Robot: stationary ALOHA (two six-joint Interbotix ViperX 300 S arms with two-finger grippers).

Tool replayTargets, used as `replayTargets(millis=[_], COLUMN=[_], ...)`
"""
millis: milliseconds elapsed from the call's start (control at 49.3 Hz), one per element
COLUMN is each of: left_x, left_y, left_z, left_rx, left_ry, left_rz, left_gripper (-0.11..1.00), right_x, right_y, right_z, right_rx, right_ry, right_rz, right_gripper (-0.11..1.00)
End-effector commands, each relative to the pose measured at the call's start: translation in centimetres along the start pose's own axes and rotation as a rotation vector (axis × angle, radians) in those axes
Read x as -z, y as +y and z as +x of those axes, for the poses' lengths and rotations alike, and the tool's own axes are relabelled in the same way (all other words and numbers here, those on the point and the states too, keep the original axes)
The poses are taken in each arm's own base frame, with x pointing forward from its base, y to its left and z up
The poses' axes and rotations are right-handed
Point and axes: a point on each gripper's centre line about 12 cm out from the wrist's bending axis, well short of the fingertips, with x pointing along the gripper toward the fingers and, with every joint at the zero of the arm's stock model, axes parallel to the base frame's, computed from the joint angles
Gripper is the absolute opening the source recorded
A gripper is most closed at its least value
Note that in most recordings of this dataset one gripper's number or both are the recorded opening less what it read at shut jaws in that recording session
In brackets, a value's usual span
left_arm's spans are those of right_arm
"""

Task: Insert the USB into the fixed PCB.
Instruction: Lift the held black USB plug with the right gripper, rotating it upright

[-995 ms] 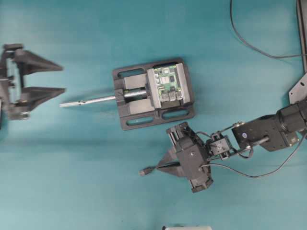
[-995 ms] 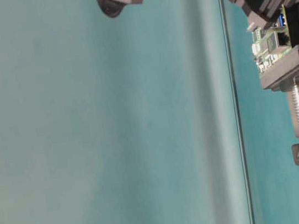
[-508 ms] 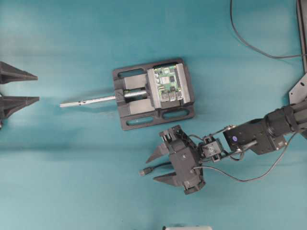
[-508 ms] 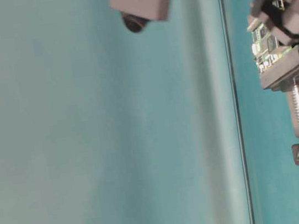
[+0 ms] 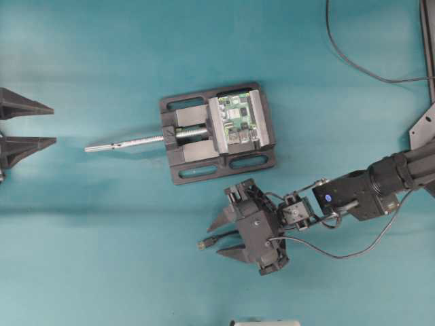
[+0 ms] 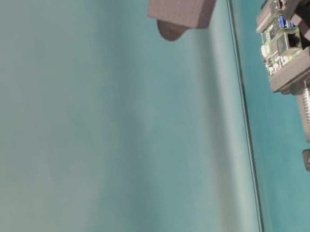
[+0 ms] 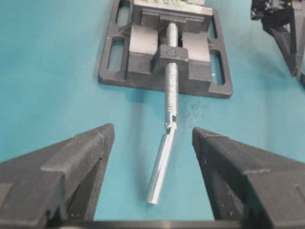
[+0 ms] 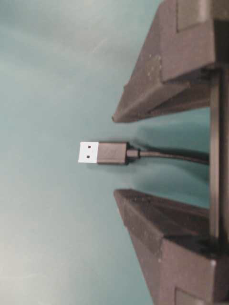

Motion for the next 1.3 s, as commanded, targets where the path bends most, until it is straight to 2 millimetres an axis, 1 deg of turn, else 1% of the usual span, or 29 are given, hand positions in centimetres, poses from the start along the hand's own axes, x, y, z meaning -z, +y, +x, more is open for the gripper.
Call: replayTargets(millis=[0,162,244,589,873,1279], left_x=[-0.45,-0.39,-0.39,-0.39,-0.39,-0.33], left_y=[-0.01,-0.02,0.0,-0.02,0.0,0.09], left_z=[0.13,0.12,0.12,0.12,0.12,0.12], left_rx=[-0.003,-0.001,-0.003,-0.001,-0.003,-0.009], left_ry=[-0.008,-0.006,-0.006,-0.006,-0.006,-0.006], left_rz=[0.01,0.01,0.01,0.01,0.01,0.008], left_gripper=[0.78,0.78,0.78,0.78,0.78,0.78], right_x=[-1.09,-1.02,-1.08,-1.04,-0.93,-0.54], right_y=[-0.35,-0.33,-0.35,-0.36,-0.39,-0.04], right_z=[0.1,0.11,0.13,0.23,0.92,0.8], right_rx=[0.009,0.008,0.009,0.009,0.008,0.0], right_ry=[-0.028,-0.022,-0.024,-0.022,-0.022,0.015], right_rz=[0.001,0.001,0.004,0.005,0.048,0.049], right_gripper=[0.57,0.44,0.4,0.41,0.41,0.4])
